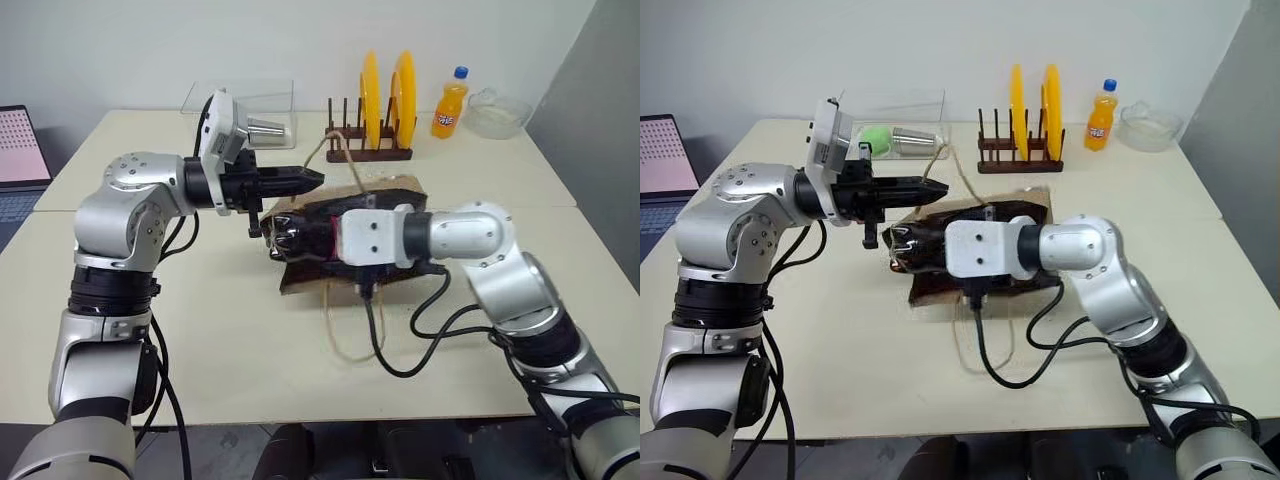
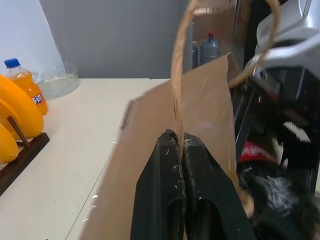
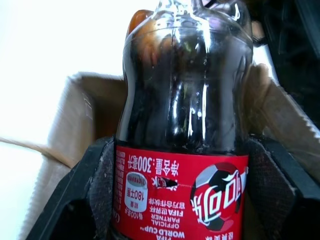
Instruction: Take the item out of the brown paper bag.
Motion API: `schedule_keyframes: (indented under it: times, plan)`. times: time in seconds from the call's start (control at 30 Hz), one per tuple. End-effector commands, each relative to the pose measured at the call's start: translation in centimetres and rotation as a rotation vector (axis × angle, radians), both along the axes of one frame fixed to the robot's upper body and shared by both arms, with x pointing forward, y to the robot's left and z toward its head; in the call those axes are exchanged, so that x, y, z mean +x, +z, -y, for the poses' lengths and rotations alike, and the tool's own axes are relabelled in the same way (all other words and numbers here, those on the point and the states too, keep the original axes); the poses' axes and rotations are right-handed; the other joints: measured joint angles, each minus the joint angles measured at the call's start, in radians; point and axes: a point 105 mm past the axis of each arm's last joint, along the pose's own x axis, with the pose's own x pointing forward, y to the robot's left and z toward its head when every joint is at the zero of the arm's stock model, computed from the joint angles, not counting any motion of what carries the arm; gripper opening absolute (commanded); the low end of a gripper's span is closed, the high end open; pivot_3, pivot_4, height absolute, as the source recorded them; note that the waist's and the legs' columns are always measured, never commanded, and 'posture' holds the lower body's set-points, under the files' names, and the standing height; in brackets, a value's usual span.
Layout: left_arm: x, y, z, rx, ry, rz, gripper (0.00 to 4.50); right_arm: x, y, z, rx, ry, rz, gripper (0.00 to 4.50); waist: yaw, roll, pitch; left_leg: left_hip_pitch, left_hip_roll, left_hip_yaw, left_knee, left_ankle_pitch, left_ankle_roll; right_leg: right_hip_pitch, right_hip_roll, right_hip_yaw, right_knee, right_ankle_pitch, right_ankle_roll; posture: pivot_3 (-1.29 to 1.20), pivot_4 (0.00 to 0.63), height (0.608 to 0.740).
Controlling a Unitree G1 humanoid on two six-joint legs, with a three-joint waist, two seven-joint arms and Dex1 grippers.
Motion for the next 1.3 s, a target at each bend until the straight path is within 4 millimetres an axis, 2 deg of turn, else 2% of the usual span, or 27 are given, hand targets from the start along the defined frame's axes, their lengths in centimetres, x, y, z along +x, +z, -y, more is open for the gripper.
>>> schedule_keyframes:
  times: [0.03, 0.13, 0.3, 0.37, 0.47, 0.57, 0.63, 0.73, 0.8, 0.9, 1.0, 1.03, 1.1, 1.2, 1.3]
  plan:
    - [-0.1, 1.0, 0.5, 0.003, -0.014, 0.052, 0.00, -2.5, 2.5, 0.1, 0.128, 0.121, -0.022, 3.22, 0.000, 0.000, 0.000, 0.000, 0.000, 0.000, 0.000, 0.000, 0.000, 0.000, 0.000, 0.000, 0.000, 0.000, 0.000, 0.00, 0.150, 0.740]
    - [0.2, 1.2, 0.8, -0.005, -0.014, 0.058, 0.00, -3.9, 3.4, 0.0, 0.184, 0.191, -0.099, 3.22, -0.001, 0.000, 0.000, 0.000, 0.000, 0.000, 0.000, 0.000, 0.000, 0.000, 0.000, 0.000, 0.000, 0.000, 0.000, 0.00, 0.150, 0.740]
    - [0.5, 1.4, 1.2, -0.013, -0.018, 0.070, 0.00, -4.6, 4.0, 0.1, 0.221, 0.223, -0.141, 3.22, -0.001, 0.000, 0.000, 0.000, 0.000, 0.000, 0.000, 0.000, 0.001, 0.000, 0.000, 0.000, 0.000, 0.000, 0.000, 0.00, 0.150, 0.740]
    - [0.6, 1.4, 1.4, -0.014, -0.018, 0.073, 0.00, -4.4, 5.7, 0.5, 0.305, 0.201, -0.129, 3.22, -0.001, 0.000, 0.000, 0.000, 0.000, 0.000, 0.000, 0.000, 0.001, 0.000, 0.000, 0.000, 0.000, 0.000, 0.000, 0.00, 0.150, 0.740]
    - [0.7, 1.4, 1.5, -0.014, -0.017, 0.078, 0.00, -3.2, 9.1, 2.4, 0.469, 0.099, -0.056, 3.22, 0.000, 0.000, 0.000, 0.000, 0.000, 0.000, 0.000, 0.000, 0.000, 0.000, 0.000, 0.000, 0.000, 0.000, 0.000, 0.00, 0.150, 0.740]
    - [0.7, 1.4, 1.6, -0.015, -0.018, 0.080, 0.00, -2.6, 11.5, 4.7, 0.555, 0.009, 0.031, 3.22, 0.001, 0.000, 0.000, 0.000, 0.000, 0.000, 0.000, 0.000, 0.000, 0.000, 0.000, 0.000, 0.000, 0.000, 0.000, 0.00, 0.150, 0.740]
    - [0.6, 1.5, 1.8, -0.016, -0.022, 0.081, 0.00, -2.6, 12.3, 5.8, 0.581, -0.037, 0.049, 3.22, 0.001, 0.000, 0.000, 0.000, 0.000, 0.000, 0.000, 0.000, 0.000, 0.000, 0.000, 0.000, 0.000, 0.000, 0.000, 0.00, 0.150, 0.740]
    - [0.5, 1.8, 2.0, -0.023, -0.031, 0.083, 0.00, -1.9, 12.2, 7.7, 0.567, -0.129, 0.073, 3.22, 0.002, 0.000, 0.000, -0.001, 0.000, 0.001, 0.000, 0.000, 0.001, 0.000, -0.001, 0.000, 0.000, 0.000, 0.000, 0.00, 0.150, 0.740]
    - [0.3, 2.0, 2.1, -0.026, -0.038, 0.088, 0.00, -0.3, 10.9, 10.3, 0.493, -0.273, 0.105, 3.22, 0.002, 0.000, 0.000, -0.001, 0.000, 0.001, 0.000, -0.001, 0.001, 0.000, -0.001, 0.000, -0.001, 0.000, 0.000, 0.00, 0.150, 0.740]
    - [0.2, 2.3, 2.2, -0.028, -0.045, 0.092, 0.00, 1.8, 8.8, 13.3, 0.405, -0.429, 0.119, 3.22, 0.003, 0.000, 0.000, -0.001, -0.001, 0.002, 0.000, -0.001, 0.002, 0.001, -0.001, 0.001, -0.001, 0.000, 0.000, 0.00, 0.150, 0.740]
    - [0.1, 2.3, 2.2, -0.023, -0.053, 0.096, 0.00, 3.8, 4.5, 17.3, 0.251, -0.601, 0.090, 3.22, 0.004, 0.000, 0.000, -0.001, -0.001, 0.003, 0.000, -0.001, 0.002, 0.001, -0.001, 0.001, -0.001, 0.000, 0.001, 0.00, 0.150, 0.740]
    - [0.0, 2.3, 2.2, -0.021, -0.055, 0.096, 0.00, 4.3, 2.6, 18.7, 0.177, -0.653, 0.064, 3.22, 0.004, 0.000, 0.000, -0.001, -0.001, 0.003, 0.000, -0.001, 0.002, 0.001, -0.001, 0.001, -0.001, 0.000, 0.001, 0.00, 0.150, 0.740]
    - [-0.1, 2.2, 2.1, -0.019, -0.054, 0.095, 0.00, 4.8, 0.0, 20.8, 0.095, -0.731, 0.031, 3.22, 0.004, 0.000, 0.000, -0.001, -0.001, 0.003, 0.000, -0.001, 0.002, 0.001, -0.001, 0.001, -0.001, 0.000, 0.001, 0.00, 0.150, 0.740]
    - [-0.1, 2.1, 2.0, -0.019, -0.053, 0.094, 0.00, 5.3, -3.5, 23.3, -0.019, -0.817, -0.036, 3.22, -0.001, 0.001, 0.001, 0.000, -0.001, 0.004, 0.000, -0.001, 0.002, 0.000, -0.001, 0.002, -0.001, 0.000, 0.001, 0.00, 0.150, 0.740]
    - [-0.2, 2.1, 2.0, -0.020, -0.053, 0.092, 0.00, 5.3, -6.4, 24.3, -0.086, -0.853, -0.116, 3.22, -0.005, 0.001, 0.001, 0.000, 0.000, 0.005, 0.000, -0.001, 0.002, 0.000, 0.000, 0.003, 0.000, 0.000, 0.001, 0.00, 0.150, 0.740]
